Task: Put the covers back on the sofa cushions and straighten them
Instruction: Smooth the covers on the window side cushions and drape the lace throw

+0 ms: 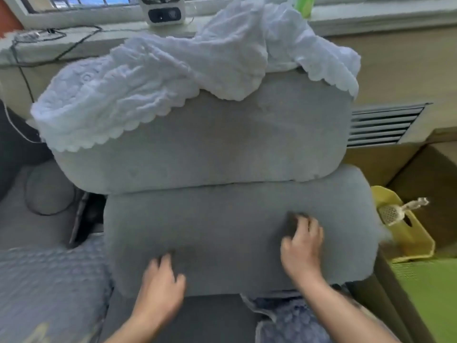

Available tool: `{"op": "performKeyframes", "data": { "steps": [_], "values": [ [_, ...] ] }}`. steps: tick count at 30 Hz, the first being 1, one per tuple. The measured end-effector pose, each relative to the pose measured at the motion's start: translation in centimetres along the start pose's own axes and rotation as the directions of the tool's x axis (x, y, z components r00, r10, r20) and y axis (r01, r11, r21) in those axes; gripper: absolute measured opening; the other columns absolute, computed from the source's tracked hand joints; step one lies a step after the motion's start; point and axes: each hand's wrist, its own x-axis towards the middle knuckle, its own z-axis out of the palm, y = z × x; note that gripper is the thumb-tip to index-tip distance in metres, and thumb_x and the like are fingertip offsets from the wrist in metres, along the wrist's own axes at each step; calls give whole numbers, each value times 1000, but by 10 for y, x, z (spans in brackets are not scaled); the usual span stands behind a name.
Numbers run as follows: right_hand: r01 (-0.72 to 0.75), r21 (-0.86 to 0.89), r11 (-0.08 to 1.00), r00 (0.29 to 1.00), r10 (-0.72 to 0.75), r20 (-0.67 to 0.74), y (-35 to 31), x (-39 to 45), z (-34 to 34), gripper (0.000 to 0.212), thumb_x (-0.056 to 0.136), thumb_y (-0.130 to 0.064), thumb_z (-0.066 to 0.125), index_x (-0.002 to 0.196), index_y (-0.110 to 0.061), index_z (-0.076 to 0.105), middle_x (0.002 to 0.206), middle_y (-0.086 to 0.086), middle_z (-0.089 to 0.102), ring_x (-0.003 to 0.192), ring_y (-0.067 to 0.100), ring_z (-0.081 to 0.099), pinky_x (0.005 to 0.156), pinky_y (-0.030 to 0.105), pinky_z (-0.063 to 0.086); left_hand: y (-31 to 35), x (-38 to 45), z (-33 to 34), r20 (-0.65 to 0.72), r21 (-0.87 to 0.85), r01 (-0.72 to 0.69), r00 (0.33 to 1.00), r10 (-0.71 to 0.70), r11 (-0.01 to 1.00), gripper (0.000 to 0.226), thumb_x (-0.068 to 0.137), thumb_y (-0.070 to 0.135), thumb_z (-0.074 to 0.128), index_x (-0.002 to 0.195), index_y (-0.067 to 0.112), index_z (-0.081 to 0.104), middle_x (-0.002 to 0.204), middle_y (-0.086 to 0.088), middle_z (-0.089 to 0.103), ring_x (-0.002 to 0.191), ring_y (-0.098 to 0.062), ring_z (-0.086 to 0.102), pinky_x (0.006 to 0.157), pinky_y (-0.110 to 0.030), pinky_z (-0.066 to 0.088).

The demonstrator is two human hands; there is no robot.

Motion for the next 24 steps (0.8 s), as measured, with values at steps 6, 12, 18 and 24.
{"op": "performKeyframes", "data": {
  "steps": [6, 12, 18, 24],
  "values": [
    [-354, -38, 934, 928, 346, -140, 66, 58, -37, 66, 96, -35, 53, 151, -8, 28, 158, 17, 21, 143, 39, 20, 117, 48, 18, -40, 31, 12, -189, -193, 249, 940, -285, 949, 68, 88, 23, 67, 147, 9, 37, 141, -32, 38, 130, -49, 38, 112, -51, 31],
    [-523, 145, 840, 827, 541, -149, 78, 133, -45, 87, 89, -65, 45, 154, -12, 21, 161, 12, 23, 147, 35, 21, 118, 51, 17, -48, 112, -38, -348, -409, 215, 862, -369, 887, 67, 91, 51, 51, 139, 6, 40, 146, -30, 36, 135, -43, 35, 113, -47, 27],
    [-541, 85, 837, 802, 544, -245, 95, 147, -25, 95, 76, -77, 40, 139, -5, 40, 145, 22, 45, 132, 44, 42, 110, 57, 31, -70, 167, -23, -333, -477, 348, 778, -532, 807, 101, 85, 77, 45, 154, 6, 22, 154, -28, 30, 141, -46, 31, 117, -54, 24],
    [-528, -26, 849, 821, 502, -273, 113, 161, -20, 80, 88, -67, 42, 127, 2, 54, 133, 26, 55, 124, 45, 50, 106, 55, 37, -99, 189, -36, -332, -426, 376, 781, -529, 823, 63, 100, 47, 43, 130, -8, 55, 136, -33, 53, 125, -49, 51, 108, -51, 40]
  ]
}}
